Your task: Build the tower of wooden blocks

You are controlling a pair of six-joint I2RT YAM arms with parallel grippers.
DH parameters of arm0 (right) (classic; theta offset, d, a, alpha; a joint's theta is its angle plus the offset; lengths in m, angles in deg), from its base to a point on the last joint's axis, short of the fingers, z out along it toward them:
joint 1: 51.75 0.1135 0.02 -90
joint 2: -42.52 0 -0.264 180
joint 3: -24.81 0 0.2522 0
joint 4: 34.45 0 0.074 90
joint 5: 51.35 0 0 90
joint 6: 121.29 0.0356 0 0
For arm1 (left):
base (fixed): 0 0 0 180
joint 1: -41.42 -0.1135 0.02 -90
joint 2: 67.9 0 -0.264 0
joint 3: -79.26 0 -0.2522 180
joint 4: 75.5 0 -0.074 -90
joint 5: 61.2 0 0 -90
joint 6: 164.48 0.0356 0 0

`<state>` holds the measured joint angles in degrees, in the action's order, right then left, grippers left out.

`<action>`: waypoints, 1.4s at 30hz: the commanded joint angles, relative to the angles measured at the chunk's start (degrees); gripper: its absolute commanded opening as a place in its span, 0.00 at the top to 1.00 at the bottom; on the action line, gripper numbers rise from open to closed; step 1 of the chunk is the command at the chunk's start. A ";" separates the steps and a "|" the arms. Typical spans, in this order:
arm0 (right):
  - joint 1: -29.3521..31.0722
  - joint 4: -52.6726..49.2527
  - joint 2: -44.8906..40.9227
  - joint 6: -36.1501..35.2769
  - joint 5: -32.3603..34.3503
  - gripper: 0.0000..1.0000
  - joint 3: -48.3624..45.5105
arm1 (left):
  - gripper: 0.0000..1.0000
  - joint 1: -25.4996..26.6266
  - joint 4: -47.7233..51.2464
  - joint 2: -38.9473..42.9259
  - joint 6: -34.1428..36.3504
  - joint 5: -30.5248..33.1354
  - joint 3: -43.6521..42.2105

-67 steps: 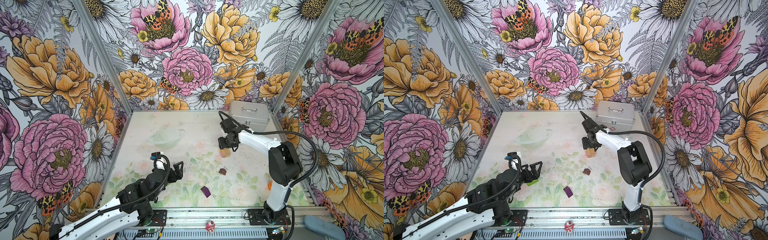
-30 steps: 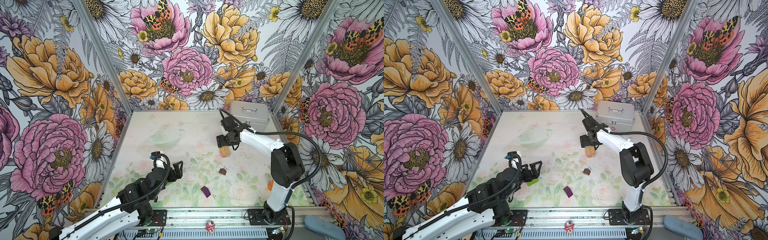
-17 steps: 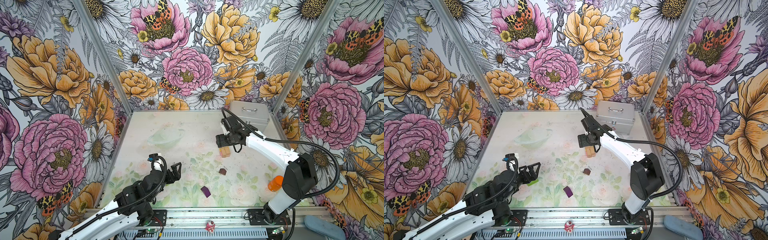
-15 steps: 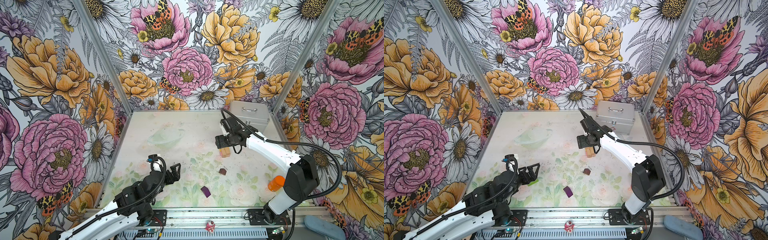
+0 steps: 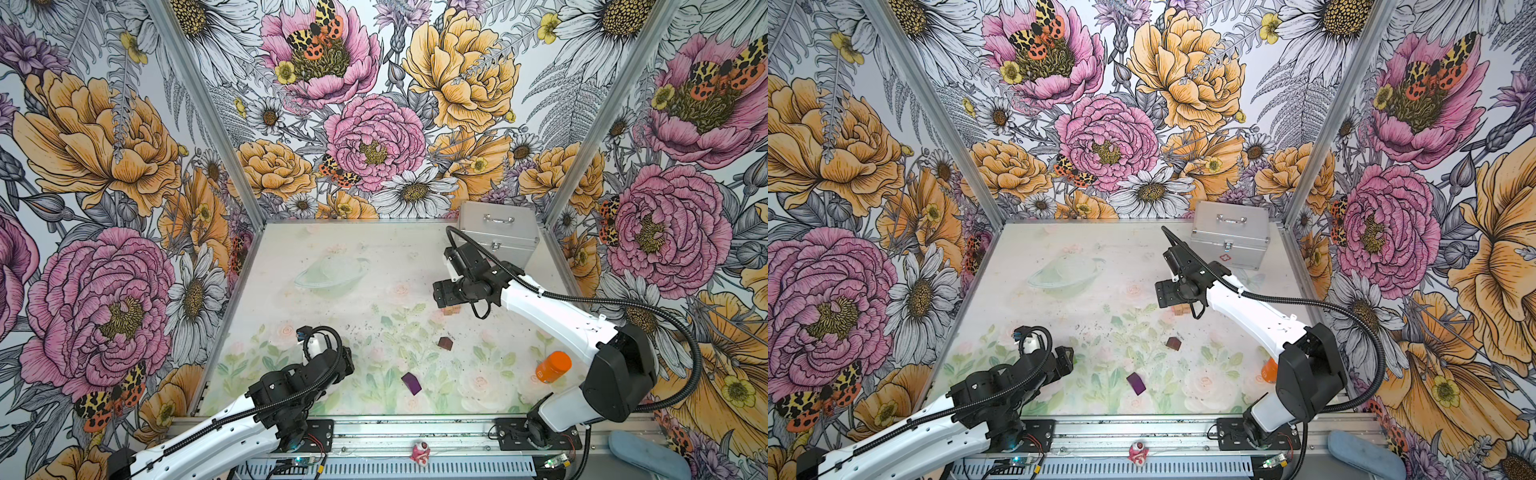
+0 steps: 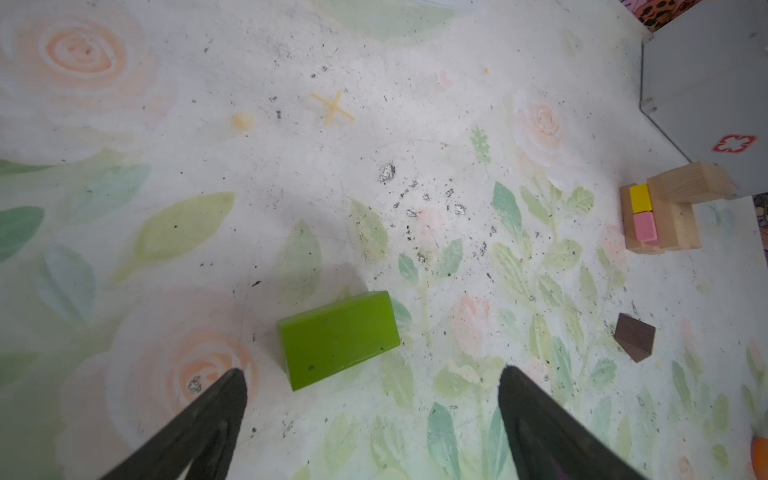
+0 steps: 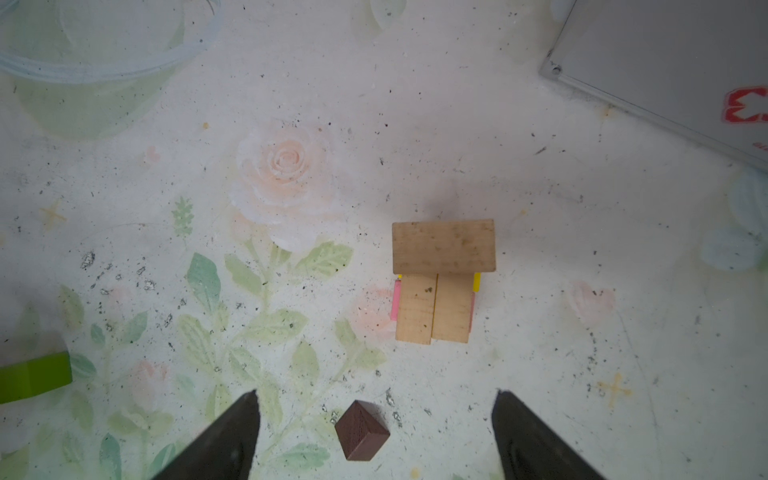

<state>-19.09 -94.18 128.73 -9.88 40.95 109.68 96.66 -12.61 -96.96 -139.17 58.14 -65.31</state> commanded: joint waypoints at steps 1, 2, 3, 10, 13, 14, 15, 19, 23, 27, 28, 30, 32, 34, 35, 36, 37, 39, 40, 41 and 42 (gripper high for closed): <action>0.09 1.54 -2.50 -0.37 0.32 0.10 -1.12 | 0.04 -0.48 -0.68 -0.21 -3.03 0.91 -1.06; -0.10 1.72 -2.82 -0.50 0.10 0.10 -1.55 | 0.04 -0.46 -1.31 -0.37 -3.27 0.73 -1.39; -0.26 1.87 -3.19 -0.50 -0.06 0.10 -1.94 | 0.04 -0.44 -2.04 -0.58 -3.49 0.50 -1.70; -2.27 3.03 -6.41 -1.08 -1.50 0.09 -4.64 | 0.04 -1.13 -8.36 -6.97 -3.22 -1.61 -2.95; -3.13 3.22 -7.67 -1.24 -1.94 0.09 -5.66 | 0.03 -2.00 -11.20 -10.78 -2.56 -2.66 -3.02; -3.37 3.24 -7.97 -1.26 -2.12 0.09 -6.01 | 0.04 -2.45 -12.38 -11.86 -2.10 -3.34 -3.19; -3.53 3.35 -8.32 -1.34 -2.21 0.09 -6.32 | 0.03 -2.88 -13.38 -12.88 -1.88 -3.81 -3.32; -4.22 3.44 -9.11 -1.55 -2.49 0.09 -7.30 | 0.04 -4.67 -16.58 -15.68 -0.72 -5.38 -3.88; -4.85 3.61 -9.58 -1.63 -2.92 0.09 -8.13 | 0.06 -5.69 -18.47 -17.29 -0.10 -6.49 -4.09; -5.29 3.79 -9.83 -1.72 -3.23 0.09 -8.47 | 0.09 -5.78 -20.28 -19.24 0.29 -6.98 -3.84; -5.41 3.79 -9.82 -1.72 -3.27 0.09 -8.66 | 0.10 -5.76 -20.84 -20.05 0.48 -7.18 -3.68; -5.59 3.87 -9.88 -1.72 -3.53 0.09 -8.71 | 0.12 -5.78 -21.96 -21.60 0.94 -7.26 -3.18; -5.68 3.81 -10.01 -1.72 -3.75 0.09 -8.84 | 0.13 -5.71 -23.24 -23.35 1.53 -7.29 -2.59; -5.85 3.88 -10.12 -1.65 -3.71 0.09 -9.06 | 0.14 -5.84 -24.36 -25.20 2.15 -7.43 -1.78; -5.89 3.84 -10.35 -1.58 -3.83 0.09 -9.24 | 0.14 -5.85 -25.10 -26.12 2.47 -7.50 -1.39; -6.02 3.82 -10.47 -1.71 -3.80 0.09 -9.39 | 0.14 -5.85 -25.67 -27.13 2.70 -7.71 -0.88; -6.12 3.79 -10.67 -1.60 -3.80 0.09 -9.61 | 0.14 -5.85 -26.33 -28.24 3.06 -7.88 -0.45; -6.35 3.79 -11.21 -1.55 -3.80 0.09 -9.96 | 0.15 -5.94 -27.53 -30.27 3.52 -8.38 0.58; -6.46 3.79 -11.48 -1.58 -3.90 0.09 -10.20 | 0.15 -5.85 -28.10 -31.40 3.76 -8.72 1.27; -6.62 3.79 -11.75 -1.50 -3.97 0.09 -10.51 | 0.15 -5.83 -28.65 -32.48 3.93 -8.99 1.88; -6.67 3.79 -11.97 -1.48 -3.97 0.09 -10.71 | 0.15 -5.72 -29.27 -33.44 4.26 -9.21 2.42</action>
<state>-25.23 -91.63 118.76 -11.20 37.30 99.47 91.15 -38.07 -128.63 -136.85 50.60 -65.24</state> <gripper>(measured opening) 0.910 0.846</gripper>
